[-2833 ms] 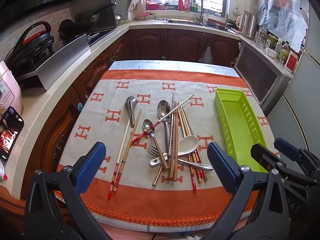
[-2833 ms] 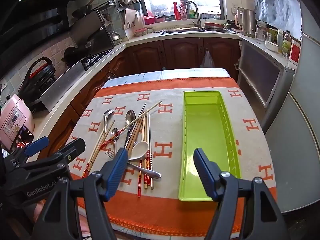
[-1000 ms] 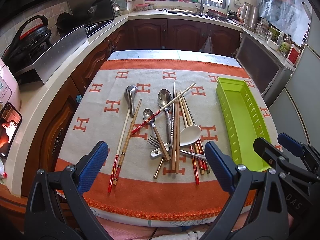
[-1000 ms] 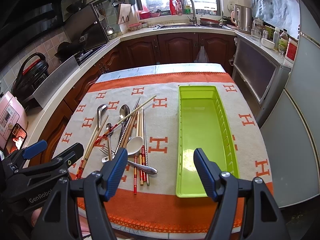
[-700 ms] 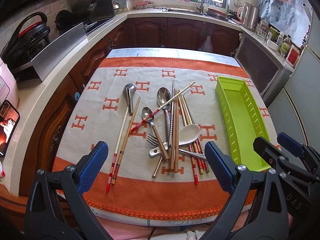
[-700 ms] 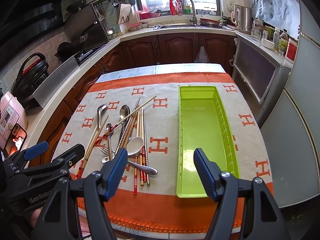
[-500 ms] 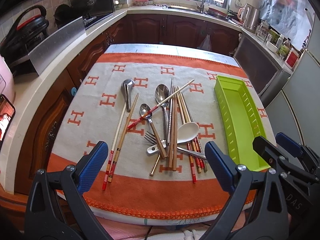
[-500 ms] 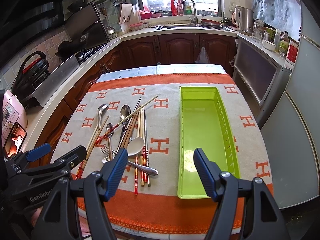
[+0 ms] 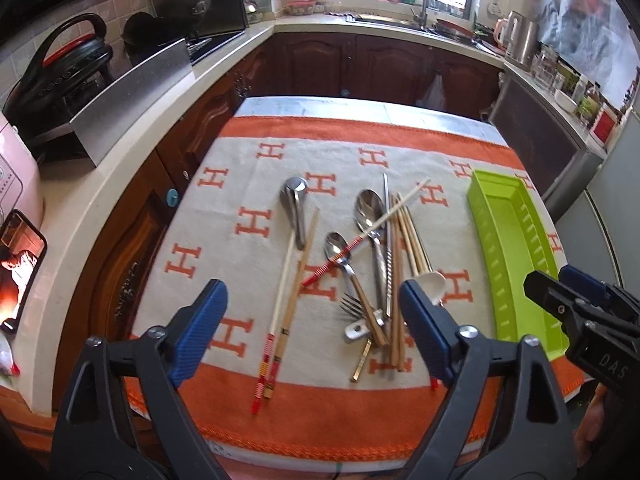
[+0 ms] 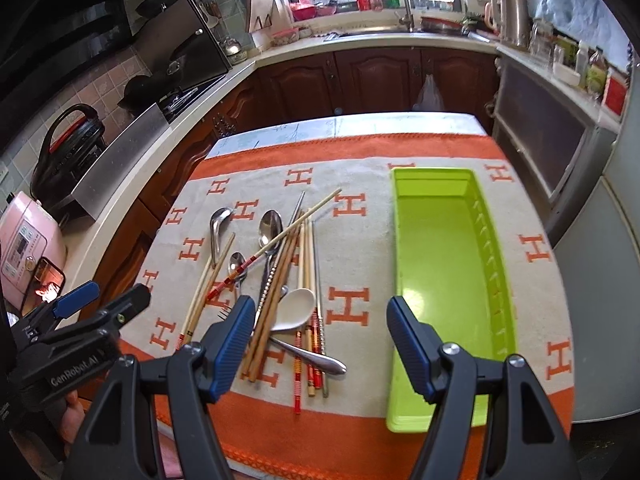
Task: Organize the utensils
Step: 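Grasp a light wooden red-tipped chopstick with the left tool while the right tool grasps another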
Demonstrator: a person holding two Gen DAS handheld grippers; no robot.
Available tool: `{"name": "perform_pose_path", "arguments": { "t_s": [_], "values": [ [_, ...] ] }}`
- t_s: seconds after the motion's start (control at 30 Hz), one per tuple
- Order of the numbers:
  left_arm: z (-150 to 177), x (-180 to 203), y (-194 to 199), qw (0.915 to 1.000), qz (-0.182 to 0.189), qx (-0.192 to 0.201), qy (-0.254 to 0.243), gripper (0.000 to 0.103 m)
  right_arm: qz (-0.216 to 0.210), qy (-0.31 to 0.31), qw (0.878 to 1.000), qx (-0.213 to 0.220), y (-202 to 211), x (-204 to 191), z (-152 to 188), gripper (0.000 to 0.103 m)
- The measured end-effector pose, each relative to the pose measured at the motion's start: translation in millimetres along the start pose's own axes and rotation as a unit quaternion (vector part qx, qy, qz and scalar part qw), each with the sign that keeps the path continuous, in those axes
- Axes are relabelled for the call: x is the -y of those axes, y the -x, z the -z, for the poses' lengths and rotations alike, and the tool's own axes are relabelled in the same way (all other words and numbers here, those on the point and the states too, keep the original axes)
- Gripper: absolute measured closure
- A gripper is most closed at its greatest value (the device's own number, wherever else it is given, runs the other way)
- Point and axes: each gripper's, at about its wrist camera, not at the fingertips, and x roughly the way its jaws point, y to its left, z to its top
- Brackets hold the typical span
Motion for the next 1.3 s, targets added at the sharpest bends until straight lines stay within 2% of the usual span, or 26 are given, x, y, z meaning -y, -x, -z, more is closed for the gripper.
{"name": "perform_pose_path", "arguments": {
  "t_s": [0.17, 0.33, 0.43, 0.57, 0.63, 0.77, 0.87, 1.03, 1.3],
  "values": [
    [-19, -22, -7, 0.9995, -0.027, 0.016, -0.01, 0.022, -0.02, 0.002, 1.0, -0.019, -27, -9, -21, 0.047],
    [-36, -52, -23, 0.9995, -0.007, 0.026, 0.017, 0.022, -0.058, -0.016, 0.997, -0.054, -61, -20, -41, 0.059],
    [-42, -69, -40, 0.999, -0.009, 0.02, 0.038, 0.022, -0.077, -0.031, 0.994, -0.076, -84, -25, -50, 0.061],
    [-44, -85, -67, 0.9988, 0.004, -0.015, 0.046, 0.022, -0.109, -0.07, 0.985, -0.116, -118, -29, -56, 0.07],
    [-41, -88, -83, 0.9986, 0.008, -0.036, 0.037, 0.028, -0.125, -0.092, 0.979, -0.135, -134, -31, -56, 0.072],
    [-26, -89, -117, 0.9955, 0.012, -0.089, 0.03, 0.032, -0.142, -0.121, 0.969, -0.164, -159, -35, -53, 0.079],
    [-14, -87, -138, 0.9924, 0.02, -0.12, 0.023, 0.044, -0.145, -0.137, 0.963, -0.183, -174, -39, -50, 0.08],
    [-1, -80, -157, 0.9889, 0.036, -0.143, 0.014, 0.053, -0.136, -0.164, 0.955, -0.206, -194, -42, -44, 0.08],
    [2, -75, -172, 0.985, 0.049, -0.165, 0.012, 0.058, -0.118, -0.195, 0.949, -0.218, -214, -45, -41, 0.08]
  ]
}}
